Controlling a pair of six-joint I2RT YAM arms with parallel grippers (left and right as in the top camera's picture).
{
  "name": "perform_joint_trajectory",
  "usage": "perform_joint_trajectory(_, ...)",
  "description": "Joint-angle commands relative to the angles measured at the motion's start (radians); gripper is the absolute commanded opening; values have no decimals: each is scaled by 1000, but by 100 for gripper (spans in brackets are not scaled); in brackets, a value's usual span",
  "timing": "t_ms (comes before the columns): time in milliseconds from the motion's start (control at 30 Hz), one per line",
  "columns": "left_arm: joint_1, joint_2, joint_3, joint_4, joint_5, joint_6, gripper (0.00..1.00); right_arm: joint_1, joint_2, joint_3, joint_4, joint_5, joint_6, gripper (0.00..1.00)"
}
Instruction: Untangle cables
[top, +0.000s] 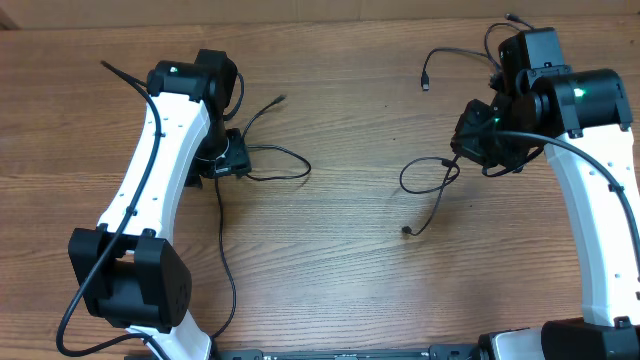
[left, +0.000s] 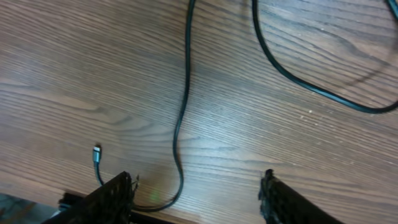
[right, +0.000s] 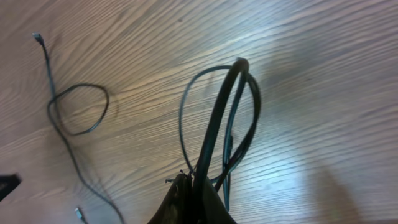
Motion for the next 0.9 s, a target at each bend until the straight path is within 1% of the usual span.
perform_joint_trajectory(0,2,-35,26,2,114,71,68,-2,-4,10,17,-80,-18,4)
perform_joint_trajectory(33,2,-35,26,5,174,112,68,-2,-4,10,26,-101,-18,4)
perform_joint_trajectory(167,-3,-35,26,7,470,363,65,-2,-4,10,64,-150,-6,4)
perform_joint_trajectory(233,-14,-35,26,5,562,430,64,-2,-4,10,83,-149,36,4)
perform_joint_trajectory(300,-34,-35,25,6,601,455,63,-2,-4,10,98,-148,89,4)
perform_joint_trajectory(367,-62,-35,25,7,604,465,63,-2,-4,10,109,-149,124,4)
perform_joint_trajectory(467,-116,-35,25,18,604,487,61,-2,-4,10,114,-174,125,4)
perform_joint_trajectory(567,-180,-35,25,48,605,485,61,0,-4,10,106,-196,121,4)
perform_joint_trajectory(633,-222,-35,25,82,605,449,57,6,-4,10,104,-201,121,4)
perform_joint_trajectory(700,-261,-35,25,125,605,377,57,18,-4,10,103,-201,117,4)
perform_joint_trajectory(767,-298,-35,25,173,605,267,57,38,-4,10,100,-201,114,4)
perform_joint_trajectory(867,-340,-35,25,229,605,159,58,74,-4,8,103,-200,114,4)
